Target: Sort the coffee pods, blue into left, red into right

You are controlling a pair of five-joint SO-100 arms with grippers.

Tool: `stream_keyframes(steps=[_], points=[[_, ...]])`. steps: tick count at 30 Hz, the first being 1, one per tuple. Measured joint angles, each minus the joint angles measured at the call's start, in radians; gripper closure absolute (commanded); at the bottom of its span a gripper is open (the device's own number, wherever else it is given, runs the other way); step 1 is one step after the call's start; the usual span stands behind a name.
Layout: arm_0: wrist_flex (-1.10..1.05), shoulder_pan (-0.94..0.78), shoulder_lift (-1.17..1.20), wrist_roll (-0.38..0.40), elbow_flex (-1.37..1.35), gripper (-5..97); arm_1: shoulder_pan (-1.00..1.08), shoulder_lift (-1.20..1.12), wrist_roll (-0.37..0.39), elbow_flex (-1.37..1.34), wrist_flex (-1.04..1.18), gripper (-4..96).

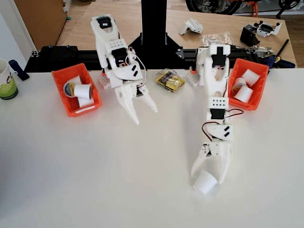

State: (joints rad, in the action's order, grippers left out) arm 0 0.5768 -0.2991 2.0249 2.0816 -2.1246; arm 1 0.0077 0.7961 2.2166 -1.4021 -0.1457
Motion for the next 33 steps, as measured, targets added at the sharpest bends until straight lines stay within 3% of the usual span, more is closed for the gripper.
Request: stream_keyframes(steps=[5,11,17,25,33], points=[[0.0,0.0,0.0,0.0,0.0,56,0.009,-0.112,-0.009,0.152,0.005,55.2],[0.0,-0.011,0.0,0.0,0.0,56,0.017,-0.149,-0.002,0.21,0.035,70.9],[0.0,-0.011,0.0,0.0,0.0,56,0.025,-0.149,0.02,0.218,0.077,75.8],[0.0,-0.011,0.0,0.0,0.0,56,0.041,-0.107,0.044,0.235,0.232,75.9],[0.0,-0.011,0.0,0.0,0.0,56,0.106,0.1,-0.041,0.173,0.572,75.1]])
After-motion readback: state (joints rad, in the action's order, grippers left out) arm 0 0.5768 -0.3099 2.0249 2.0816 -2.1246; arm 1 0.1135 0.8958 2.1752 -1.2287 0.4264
